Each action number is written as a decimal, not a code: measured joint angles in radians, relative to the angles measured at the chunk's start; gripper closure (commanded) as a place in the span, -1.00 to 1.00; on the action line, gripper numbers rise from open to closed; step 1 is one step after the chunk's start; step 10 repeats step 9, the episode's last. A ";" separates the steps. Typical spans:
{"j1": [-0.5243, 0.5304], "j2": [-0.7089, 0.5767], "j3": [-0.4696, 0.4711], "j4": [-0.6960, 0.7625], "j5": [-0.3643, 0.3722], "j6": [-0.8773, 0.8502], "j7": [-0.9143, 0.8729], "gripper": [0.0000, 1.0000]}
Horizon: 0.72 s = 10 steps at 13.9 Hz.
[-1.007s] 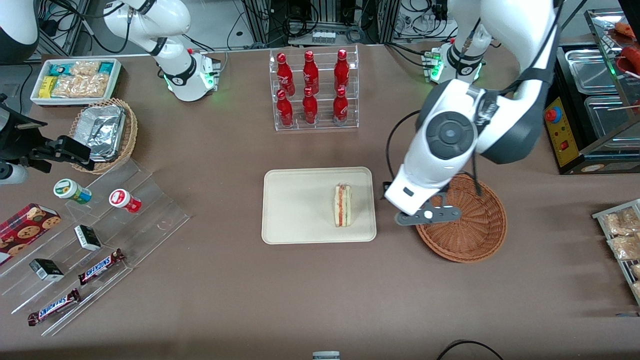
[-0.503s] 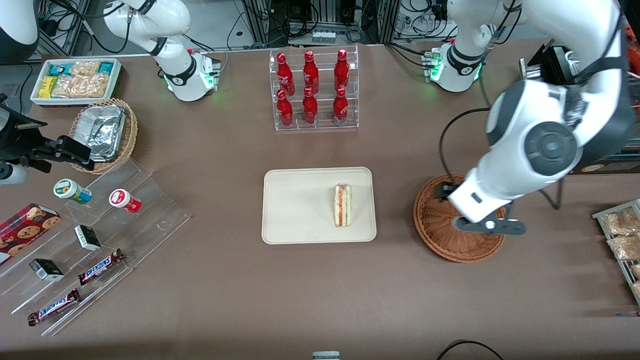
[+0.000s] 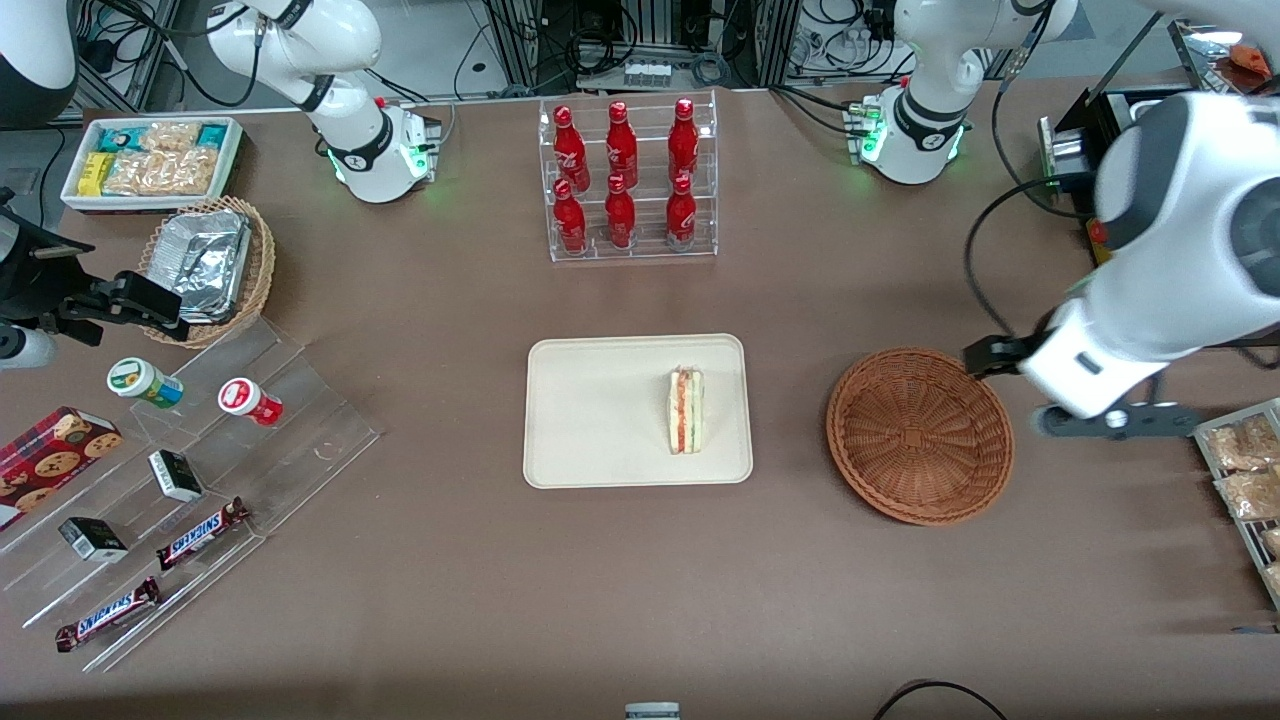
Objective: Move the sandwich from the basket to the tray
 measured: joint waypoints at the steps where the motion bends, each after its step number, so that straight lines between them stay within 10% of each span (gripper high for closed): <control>1: 0.021 -0.017 0.000 -0.002 -0.003 -0.017 0.054 -0.99; 10: 0.058 -0.179 -0.004 -0.112 -0.003 -0.085 0.126 -0.99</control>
